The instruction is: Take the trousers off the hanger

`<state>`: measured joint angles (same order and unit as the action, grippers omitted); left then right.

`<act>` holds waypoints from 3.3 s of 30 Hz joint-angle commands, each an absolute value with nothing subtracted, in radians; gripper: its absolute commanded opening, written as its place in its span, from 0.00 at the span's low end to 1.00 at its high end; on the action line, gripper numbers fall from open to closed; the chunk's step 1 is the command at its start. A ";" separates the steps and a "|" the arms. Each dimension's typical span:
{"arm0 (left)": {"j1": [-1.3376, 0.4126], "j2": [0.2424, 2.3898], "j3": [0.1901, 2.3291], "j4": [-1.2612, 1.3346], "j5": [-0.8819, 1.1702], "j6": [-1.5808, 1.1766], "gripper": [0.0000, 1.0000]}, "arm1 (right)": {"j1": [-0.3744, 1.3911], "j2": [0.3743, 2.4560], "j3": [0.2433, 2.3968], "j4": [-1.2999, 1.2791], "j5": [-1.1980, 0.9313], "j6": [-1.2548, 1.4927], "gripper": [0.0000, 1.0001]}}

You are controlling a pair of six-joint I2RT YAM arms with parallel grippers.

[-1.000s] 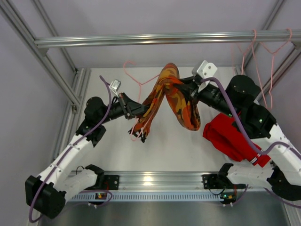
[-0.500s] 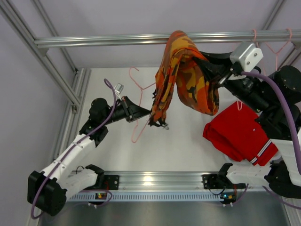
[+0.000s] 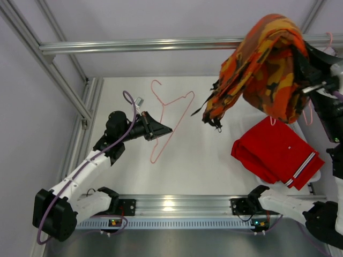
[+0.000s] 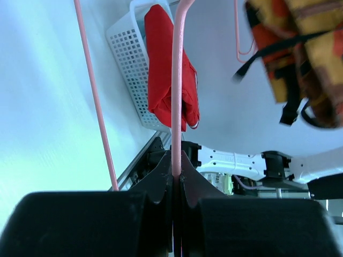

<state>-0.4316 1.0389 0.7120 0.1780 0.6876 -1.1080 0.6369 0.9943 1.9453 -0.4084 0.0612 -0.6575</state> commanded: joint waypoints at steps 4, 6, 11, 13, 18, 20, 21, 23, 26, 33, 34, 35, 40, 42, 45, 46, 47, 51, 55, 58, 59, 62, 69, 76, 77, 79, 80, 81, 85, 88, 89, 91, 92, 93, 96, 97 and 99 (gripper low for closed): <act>-0.431 1.066 0.753 0.239 0.701 -1.095 0.00 | 0.398 0.828 1.977 -0.170 0.170 -0.753 0.00; -0.434 1.074 0.755 0.242 0.701 -1.100 0.00 | 0.347 0.812 2.012 -0.205 0.195 -0.770 0.00; -0.437 1.089 0.775 0.236 0.703 -1.095 0.00 | 0.177 0.776 1.999 -0.258 0.259 -0.915 0.00; -0.439 1.092 0.781 0.233 0.703 -1.097 0.00 | 0.117 0.759 1.941 -0.300 0.279 -1.038 0.00; -0.445 1.104 0.788 0.250 0.701 -1.106 0.00 | 0.074 0.707 1.620 -0.313 0.446 -1.238 0.00; -0.443 1.103 0.793 0.253 0.699 -1.111 0.00 | 0.072 0.684 1.469 -0.253 0.534 -1.321 0.00; -0.443 1.104 0.795 0.253 0.699 -1.111 0.00 | 0.074 0.675 1.429 -0.233 0.541 -1.331 0.00; -0.445 1.103 0.802 0.250 0.698 -1.106 0.00 | 0.072 0.655 1.346 -0.218 0.543 -1.306 0.00; -0.445 1.104 0.813 0.250 0.696 -1.108 0.00 | 0.072 0.629 1.239 -0.203 0.514 -1.249 0.00; -0.445 1.101 0.839 0.227 0.693 -1.086 0.00 | 0.072 0.606 1.106 -0.193 0.522 -1.206 0.00; -0.445 1.100 0.841 0.219 0.693 -1.082 0.00 | 0.074 0.594 1.101 -0.212 0.519 -1.204 0.00; -0.445 1.100 0.842 0.216 0.693 -1.080 0.00 | 0.072 0.566 1.094 -0.238 0.514 -1.201 0.00; -0.445 1.109 0.839 0.219 0.695 -1.083 0.00 | 0.072 0.497 1.147 -0.672 0.450 -1.131 0.00; -0.445 1.112 0.841 0.222 0.695 -1.083 0.00 | 0.074 0.453 1.160 -0.794 0.411 -1.103 0.00; -0.445 1.120 0.841 0.227 0.696 -1.086 0.00 | 0.074 0.404 1.099 -0.946 0.362 -1.094 0.00; -0.445 1.123 0.841 0.230 0.698 -1.088 0.00 | 0.074 0.394 1.076 -0.971 0.342 -1.100 0.00; -0.443 1.124 0.841 0.230 0.696 -1.091 0.00 | 0.074 0.378 1.022 -0.979 0.338 -1.100 0.00; -0.445 1.123 0.841 0.232 0.698 -1.083 0.00 | 0.074 0.385 0.917 -1.006 0.290 -1.080 0.00; -0.443 1.105 0.831 0.221 0.698 -1.063 0.00 | 0.074 0.426 0.852 -1.026 0.204 -1.062 0.00; -0.445 1.094 0.815 0.221 0.696 -1.065 0.00 | 0.074 0.439 0.781 -0.990 0.184 -1.057 0.02; -0.445 1.092 0.808 0.225 0.696 -1.066 0.00 | 0.074 0.440 0.752 -0.980 0.176 -1.058 0.02; -0.445 1.094 0.807 0.233 0.696 -1.063 0.00 | 0.074 0.454 0.707 -0.937 0.163 -1.061 0.05; -0.443 1.062 0.828 0.177 0.690 -0.994 0.00 | 0.072 0.496 0.797 -0.954 0.071 -1.017 0.68; -0.462 0.959 0.845 0.052 0.664 -0.847 0.00 | 0.074 0.509 1.095 -1.095 -0.119 -0.927 0.99; -0.466 0.947 0.850 0.034 0.658 -0.824 0.00 | 0.074 0.502 1.115 -1.097 -0.142 -0.910 1.00; -0.486 0.902 0.857 -0.001 0.632 -0.747 0.00 | 0.074 0.488 1.179 -1.094 -0.225 -0.881 1.00; -0.492 0.888 0.861 -0.036 0.624 -0.721 0.00 | 0.074 0.486 1.196 -1.091 -0.257 -0.864 0.99; -0.505 0.867 0.865 -0.052 0.615 -0.674 0.00 | 0.074 0.485 1.213 -1.065 -0.303 -0.841 0.99; -0.525 0.830 0.896 -0.109 0.548 -0.560 0.00 | 0.074 0.527 1.297 -0.970 -0.368 -0.710 0.99; -0.537 0.845 0.959 -0.141 0.474 -0.474 0.00 | 0.074 0.583 1.345 -0.896 -0.379 -0.617 1.00; -0.537 0.856 0.983 -0.162 0.457 -0.462 0.00 | 0.074 0.601 1.359 -0.884 -0.383 -0.579 1.00; -0.537 0.899 1.063 -0.179 0.402 -0.445 0.00 | 0.074 0.646 1.391 -0.862 -0.388 -0.540 0.99; -0.537 0.932 1.092 -0.192 0.368 -0.446 0.00 | 0.074 0.658 1.399 -0.855 -0.393 -0.520 1.00; -0.537 0.951 1.123 -0.204 0.350 -0.449 0.00 | 0.074 0.670 1.404 -0.848 -0.397 -0.512 1.00; -0.538 1.032 1.280 -0.244 0.301 -0.471 0.00 | 0.074 0.680 1.387 -0.805 -0.397 -0.491 1.00; -0.543 1.049 1.302 -0.247 0.287 -0.475 0.00 | 0.074 0.683 1.382 -0.796 -0.399 -0.488 0.99; -0.558 1.094 1.341 -0.253 0.262 -0.482 0.00 | 0.074 0.686 1.378 -0.785 -0.394 -0.477 1.00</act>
